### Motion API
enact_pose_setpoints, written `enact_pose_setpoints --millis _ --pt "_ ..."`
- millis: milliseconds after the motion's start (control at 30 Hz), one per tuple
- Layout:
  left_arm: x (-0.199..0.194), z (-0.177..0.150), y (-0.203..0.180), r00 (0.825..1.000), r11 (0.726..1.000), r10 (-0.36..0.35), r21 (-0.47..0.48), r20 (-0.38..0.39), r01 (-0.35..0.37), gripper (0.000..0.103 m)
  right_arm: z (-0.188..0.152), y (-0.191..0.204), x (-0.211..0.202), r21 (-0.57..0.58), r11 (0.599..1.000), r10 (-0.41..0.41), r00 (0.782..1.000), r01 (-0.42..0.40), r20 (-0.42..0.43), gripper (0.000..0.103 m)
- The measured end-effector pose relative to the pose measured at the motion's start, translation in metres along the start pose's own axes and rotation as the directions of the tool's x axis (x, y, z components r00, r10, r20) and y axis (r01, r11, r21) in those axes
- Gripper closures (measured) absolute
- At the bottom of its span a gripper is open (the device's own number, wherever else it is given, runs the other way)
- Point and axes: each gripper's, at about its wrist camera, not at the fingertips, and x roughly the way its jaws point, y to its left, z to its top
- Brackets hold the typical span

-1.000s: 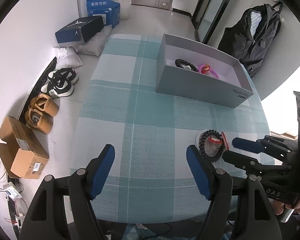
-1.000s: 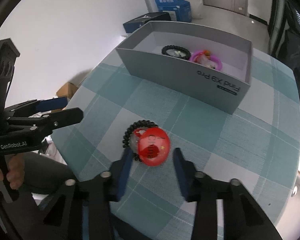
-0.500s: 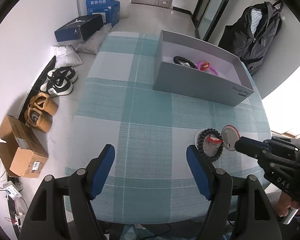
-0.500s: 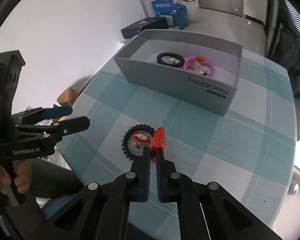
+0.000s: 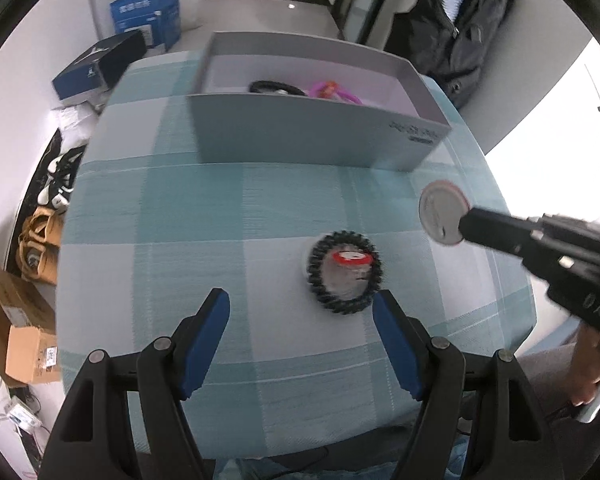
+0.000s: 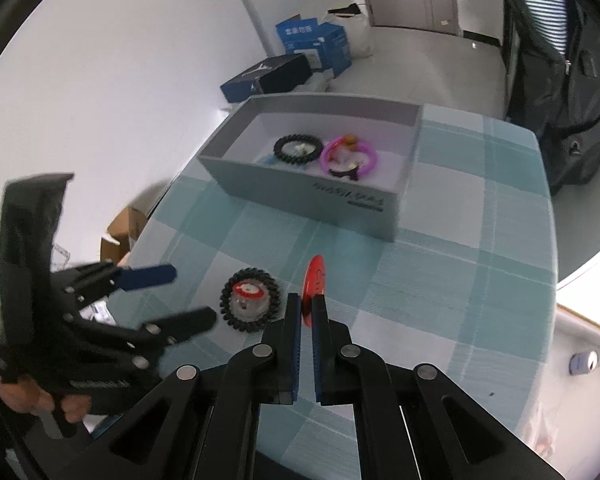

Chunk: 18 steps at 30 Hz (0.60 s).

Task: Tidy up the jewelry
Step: 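Grasp the red badge rim with the right gripper and lift it, then grasp the black bead bracelet with the left gripper while the right gripper holds the badge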

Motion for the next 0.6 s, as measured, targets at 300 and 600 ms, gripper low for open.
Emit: enact_pose_setpoints --millis 300,600 --pt "0.02 0.003 -0.021 0.995 0.992 0.091 0.087 -0.034 -0.087 0.033 0.005 -0.012 -0.017 0.035 0.999 0.01 0.999 -0.012 0.041 0.099" --pt "0.018 0.0 -0.02 0.99 0.98 0.142 0.14 -0.018 -0.138 0.035 0.006 -0.021 -0.027 0.055 0.998 0.021 0.998 -0.025 0.06 0.099"
